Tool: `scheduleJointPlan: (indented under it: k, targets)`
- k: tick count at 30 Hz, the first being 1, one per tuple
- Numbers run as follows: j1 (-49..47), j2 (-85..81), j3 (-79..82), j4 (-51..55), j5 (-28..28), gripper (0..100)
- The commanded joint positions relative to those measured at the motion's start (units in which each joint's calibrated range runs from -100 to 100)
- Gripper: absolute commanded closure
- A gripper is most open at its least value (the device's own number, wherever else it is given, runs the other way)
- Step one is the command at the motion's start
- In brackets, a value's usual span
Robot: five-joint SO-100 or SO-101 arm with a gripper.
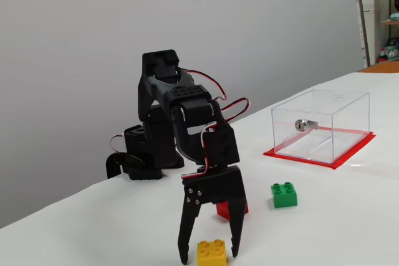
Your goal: Pick the yellow lego brick and place it into the transparent box
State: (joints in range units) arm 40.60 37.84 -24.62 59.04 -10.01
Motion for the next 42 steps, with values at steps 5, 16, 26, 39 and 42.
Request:
scheduleJointPlan:
  k: [5, 16, 26, 39, 42]
  targets:
    - [0.3, -0.9, -2.2, -0.2, 0.1, 93]
    - [-0.9, -5.0, -2.4, 3.0, 0.1, 94]
    - [-5.4, -19.3, -1.8, 9.3, 0.1, 94]
    - [-17.9, -37.5, -1.6, 18.2, 0.2, 94]
    - [-22.0, -41.0, -1.6, 20.0, 0.2, 94]
